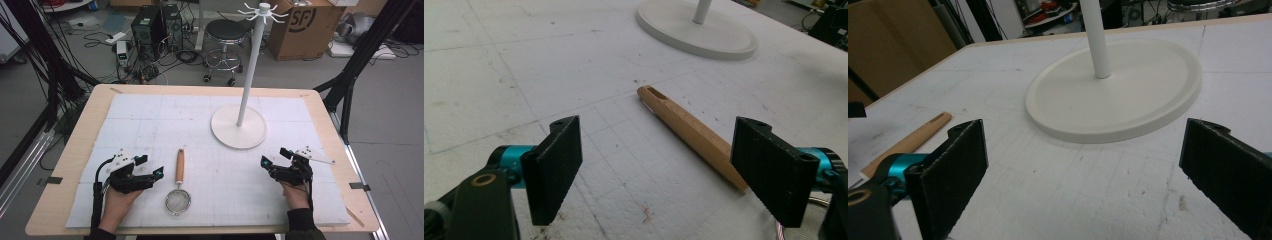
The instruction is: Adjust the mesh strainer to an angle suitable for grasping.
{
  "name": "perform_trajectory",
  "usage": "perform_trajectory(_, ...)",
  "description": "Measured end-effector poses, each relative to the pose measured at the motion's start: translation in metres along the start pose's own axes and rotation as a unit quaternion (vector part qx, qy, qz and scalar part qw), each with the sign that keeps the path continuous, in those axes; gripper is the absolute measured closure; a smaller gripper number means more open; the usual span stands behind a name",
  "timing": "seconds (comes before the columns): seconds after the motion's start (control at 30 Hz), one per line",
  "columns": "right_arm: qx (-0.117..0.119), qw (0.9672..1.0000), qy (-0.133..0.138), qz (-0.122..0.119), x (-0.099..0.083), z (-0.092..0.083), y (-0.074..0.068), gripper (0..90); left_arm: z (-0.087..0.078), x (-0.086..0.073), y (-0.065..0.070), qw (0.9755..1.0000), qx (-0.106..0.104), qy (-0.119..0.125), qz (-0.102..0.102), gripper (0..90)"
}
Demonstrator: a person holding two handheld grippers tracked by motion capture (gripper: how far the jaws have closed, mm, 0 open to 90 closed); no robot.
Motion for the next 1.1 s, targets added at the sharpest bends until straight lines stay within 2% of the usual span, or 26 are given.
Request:
perform_trajectory(0.1, -0.002, 1.0, 0.003, -0.002, 0.0003, 0.0, 0.0005, 4.4, 0.0001, -0.0004, 0.0008, 1.0, -0.005, -0.001, -0.001, 25.7)
perform_trajectory(0.2, -0.003, 1.0, 0.002, -0.001, 0.0003, -0.0003, 0.0006, 4.4, 0.0004, -0.0008, 0.0017, 1.0, -0.009, -0.003, -0.002, 32.7)
perform_trajectory(0.33, -0.002, 1.0, 0.003, 0.0, 0.0004, -0.0004, 0.0003, 4.4, 0.0025, -0.0036, 0.0005, 0.9994, -0.012, -0.02, -0.025, 43.6)
perform_trajectory(0.4, -0.002, 1.0, 0.004, 0.0, 0.0006, -0.0007, 0.0004, 4.4, 0.0027, -0.0037, 0.0007, 0.9994, -0.01, -0.022, -0.026, 50.8)
perform_trajectory(0.5, -0.002, 1.0, 0.006, 0.0, 0.001, -0.0012, 0.0006, 4.4, 0.0037, -0.0045, -0.0001, 0.9987, 0.001, -0.03, -0.04, 59.2)
perform_trajectory(0.67, -0.001, 0.9999, 0.01, 0.003, 0.0017, -0.0022, 0.0007, 4.4, 0.0039, -0.005, 0.0005, 0.9985, 0.001, -0.034, -0.043, 69.5)
perform_trajectory(0.8, -0.004, 0.9999, 0.009, 0.002, 0.0016, -0.002, 0.0014, 4.4, 0.0037, -0.0049, 0.0027, 0.9981, -0.01, -0.035, -0.05, 76.4)
perform_trajectory(0.9, -0.003, 0.9999, 0.01, 0.001, 0.0017, -0.0022, 0.0014, 4.4, 0.0043, -0.0054, 0.0045, 0.9973, -0.02, -0.042, -0.057, 79.7)
perform_trajectory(0.97, -0.003, 0.9999, 0.011, 0.002, 0.0019, -0.0025, 0.0019, 4.4, 0.0054, -0.0063, 0.0047, 0.9943, -0.035, -0.055, -0.084, 81.8)
perform_trajectory(1.0, -0.002, 0.9999, 0.012, 0.002, 0.0021, -0.0025, 0.0021, 4.4, 0.0054, -0.0063, 0.0047, 0.9943, -0.035, -0.055, -0.084, 83.3)
perform_trajectory(1.07, 0.0, 0.9999, 0.013, 0.004, 0.0024, -0.0029, 0.0025, 4.4, 0.0069, -0.0068, 0.0052, 0.9919, -0.046, -0.06, -0.102, 85.3)
perform_trajectory(1.1, 0.001, 0.9999, 0.013, 0.004, 0.0025, -0.003, 0.0029, 4.4, 0.0069, -0.0068, 0.0052, 0.9919, -0.046, -0.06, -0.102, 86.6)
Point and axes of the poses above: each handheld gripper's, and its own axes: z roughly forward along the jaws, x roughly out of its top, y roughly to its right, the point moved 4 cm from there along z, roughly forward along the jaws, and after that the axes turned 1 degree about y, right-handed, at the moved point
